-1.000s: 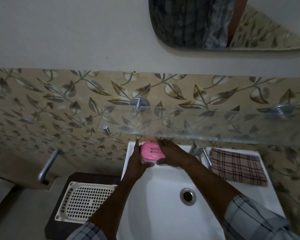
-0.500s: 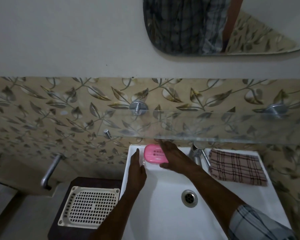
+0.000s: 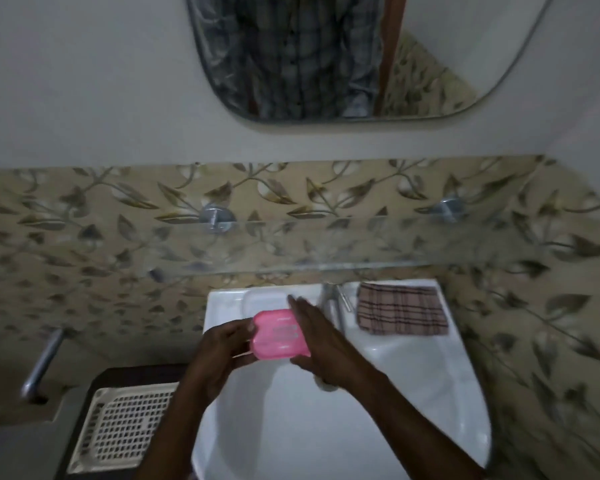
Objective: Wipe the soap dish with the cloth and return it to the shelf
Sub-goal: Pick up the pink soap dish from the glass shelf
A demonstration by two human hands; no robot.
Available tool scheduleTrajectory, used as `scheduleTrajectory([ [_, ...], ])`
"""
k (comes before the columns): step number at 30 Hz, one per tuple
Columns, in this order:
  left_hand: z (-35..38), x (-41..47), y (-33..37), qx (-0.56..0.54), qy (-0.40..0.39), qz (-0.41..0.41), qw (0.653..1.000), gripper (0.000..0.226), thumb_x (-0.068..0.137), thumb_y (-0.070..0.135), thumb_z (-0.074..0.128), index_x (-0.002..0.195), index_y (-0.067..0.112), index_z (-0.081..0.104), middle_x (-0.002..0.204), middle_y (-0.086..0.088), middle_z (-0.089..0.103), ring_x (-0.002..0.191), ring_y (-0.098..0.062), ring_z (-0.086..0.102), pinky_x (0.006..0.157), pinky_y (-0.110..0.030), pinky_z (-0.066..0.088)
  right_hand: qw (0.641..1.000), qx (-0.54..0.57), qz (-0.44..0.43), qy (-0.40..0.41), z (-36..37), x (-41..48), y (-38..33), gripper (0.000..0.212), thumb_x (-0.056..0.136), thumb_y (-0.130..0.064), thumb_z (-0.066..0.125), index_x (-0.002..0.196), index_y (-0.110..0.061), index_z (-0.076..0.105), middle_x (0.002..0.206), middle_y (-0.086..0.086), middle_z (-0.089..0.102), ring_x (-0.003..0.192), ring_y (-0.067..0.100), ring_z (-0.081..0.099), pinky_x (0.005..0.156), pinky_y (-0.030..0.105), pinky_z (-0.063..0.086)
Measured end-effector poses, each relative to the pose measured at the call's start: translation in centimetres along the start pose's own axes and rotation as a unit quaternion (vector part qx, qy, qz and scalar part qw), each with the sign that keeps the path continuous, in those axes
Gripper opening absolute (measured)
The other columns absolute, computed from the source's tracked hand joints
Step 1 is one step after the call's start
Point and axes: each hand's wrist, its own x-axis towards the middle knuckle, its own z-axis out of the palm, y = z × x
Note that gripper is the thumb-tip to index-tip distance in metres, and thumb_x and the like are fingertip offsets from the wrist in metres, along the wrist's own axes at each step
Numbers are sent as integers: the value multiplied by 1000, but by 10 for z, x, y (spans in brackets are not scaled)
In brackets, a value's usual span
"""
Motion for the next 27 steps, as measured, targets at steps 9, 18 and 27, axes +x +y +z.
scheduleTrajectory([
  [9,38,-2,-30,-152,-110,-240,952,94,83,81,36,121,3,72,132,-33,62,119,-57,59,91,-64,55,999,25,-27,-26,-6,-38,23,112,77,-14,79,155,-21,-1,159,12,18,147,23,18,119,38,22],
  [18,40,17,-22,-100,-206,-343,911,81,86,62,56,126,-9,64,128,-42,58,91,-42,71,79,-47,62,994,-2,-103,-22,-13,-37,23,96,85,-9,72,155,-9,6,163,8,11,150,12,-6,124,32,3],
  [27,34,29,-43,-199,-97,-308,925,79,82,56,65,129,-7,58,124,-39,62,100,-46,69,88,-58,58,806,138,383,429,-17,-78,89,7,87,-4,66,94,-4,66,98,12,66,92,27,64,82,40,55],
])
